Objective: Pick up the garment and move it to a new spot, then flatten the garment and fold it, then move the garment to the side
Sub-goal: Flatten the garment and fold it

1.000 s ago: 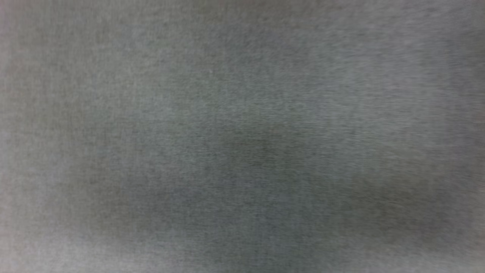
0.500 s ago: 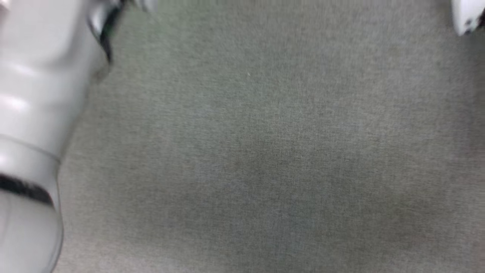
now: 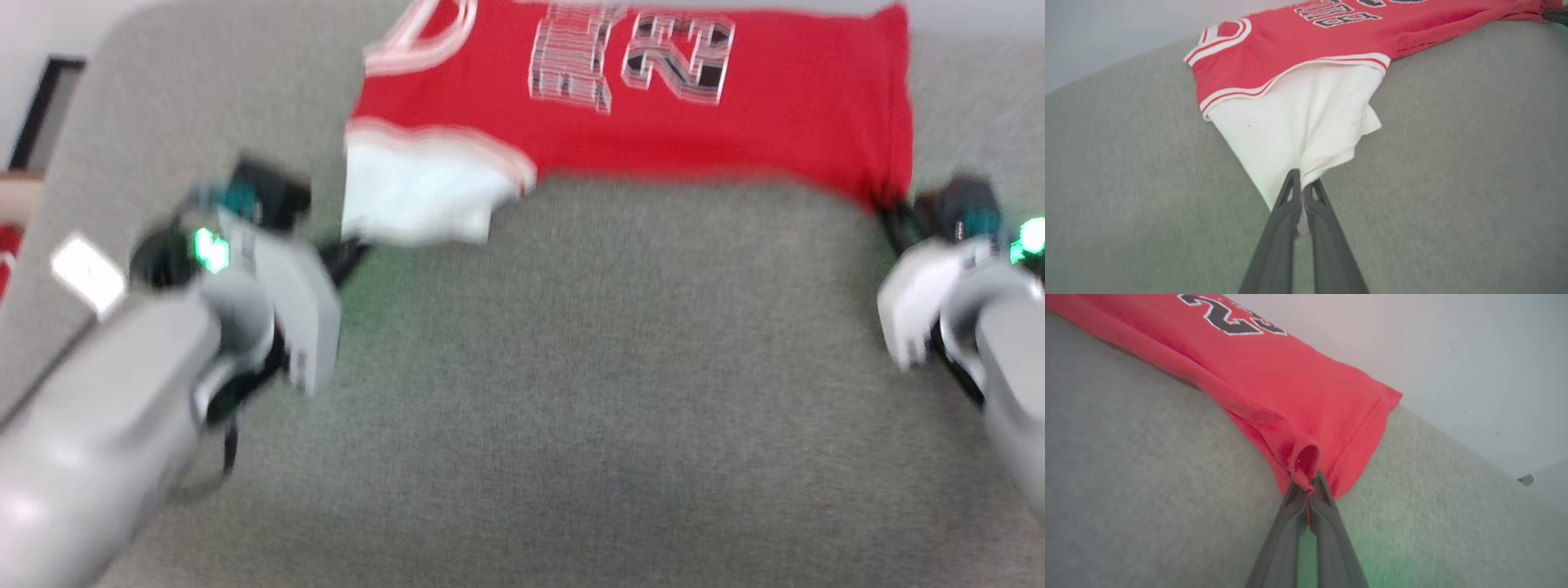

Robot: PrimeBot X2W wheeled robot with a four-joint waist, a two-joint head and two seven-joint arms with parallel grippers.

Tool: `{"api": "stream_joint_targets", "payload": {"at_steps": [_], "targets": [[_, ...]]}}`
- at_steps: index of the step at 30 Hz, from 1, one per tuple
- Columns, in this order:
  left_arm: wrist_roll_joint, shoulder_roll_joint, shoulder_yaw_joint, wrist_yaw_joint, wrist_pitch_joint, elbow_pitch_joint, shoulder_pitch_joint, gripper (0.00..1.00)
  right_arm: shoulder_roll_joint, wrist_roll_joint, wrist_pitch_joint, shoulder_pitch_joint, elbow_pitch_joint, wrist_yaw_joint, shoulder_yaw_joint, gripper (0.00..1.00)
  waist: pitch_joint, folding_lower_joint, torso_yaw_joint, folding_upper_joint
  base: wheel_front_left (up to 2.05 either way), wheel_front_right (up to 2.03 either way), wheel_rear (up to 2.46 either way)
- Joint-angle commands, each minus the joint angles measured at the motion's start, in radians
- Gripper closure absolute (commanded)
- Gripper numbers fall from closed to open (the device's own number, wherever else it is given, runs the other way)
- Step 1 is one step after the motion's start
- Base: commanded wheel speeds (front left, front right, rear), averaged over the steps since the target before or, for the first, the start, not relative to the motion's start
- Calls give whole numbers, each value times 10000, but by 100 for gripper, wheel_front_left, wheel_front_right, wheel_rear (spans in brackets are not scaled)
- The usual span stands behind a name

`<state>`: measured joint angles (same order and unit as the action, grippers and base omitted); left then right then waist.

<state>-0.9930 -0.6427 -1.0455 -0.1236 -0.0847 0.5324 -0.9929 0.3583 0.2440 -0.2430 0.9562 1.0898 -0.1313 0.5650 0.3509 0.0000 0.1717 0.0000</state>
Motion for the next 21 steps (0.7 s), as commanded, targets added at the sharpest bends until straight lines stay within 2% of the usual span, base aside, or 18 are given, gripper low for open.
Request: {"api": "stream_joint_targets", "payload": {"at_steps": [1,3,7,10,13,17,21], "targets": [[-193,-277,-47,135,-124,-409,505,100,368,359,130,-464,-297,10,280,100,-984,0,-177,0,0,0,0],[-495,-811,-157,476,-406,-1368,1344,100,716,1117,509,-1478,-1116,10,846,100,-1218,0,-218,0,0,0,0],[-1060,-1994,-248,1554,-740,-3455,2872,100,1876,2551,1238,-3295,-3252,10,1311,100,-1449,0,-311,0,0,0,0],[-1447,-2771,-336,2420,-884,-4762,3936,100,2604,3177,1716,-4623,-4807,10,1102,100,-1529,0,-384,0,0,0,0],[-1858,-3384,-352,3210,-837,-5951,4777,100,3054,3523,2191,-6062,-6145,10,539,100,-1543,0,-433,0,0,0,0],[-2290,-3987,-498,4046,-858,-7099,5736,100,3131,3506,2786,-7997,-7695,10,-563,100,-1496,0,-445,0,0,0,0],[-2730,-4461,-513,4801,-790,-7970,6407,100,2718,3080,3660,-9820,-9189,4,-1782,100,-1375,0,-464,0,0,0,0]]}}
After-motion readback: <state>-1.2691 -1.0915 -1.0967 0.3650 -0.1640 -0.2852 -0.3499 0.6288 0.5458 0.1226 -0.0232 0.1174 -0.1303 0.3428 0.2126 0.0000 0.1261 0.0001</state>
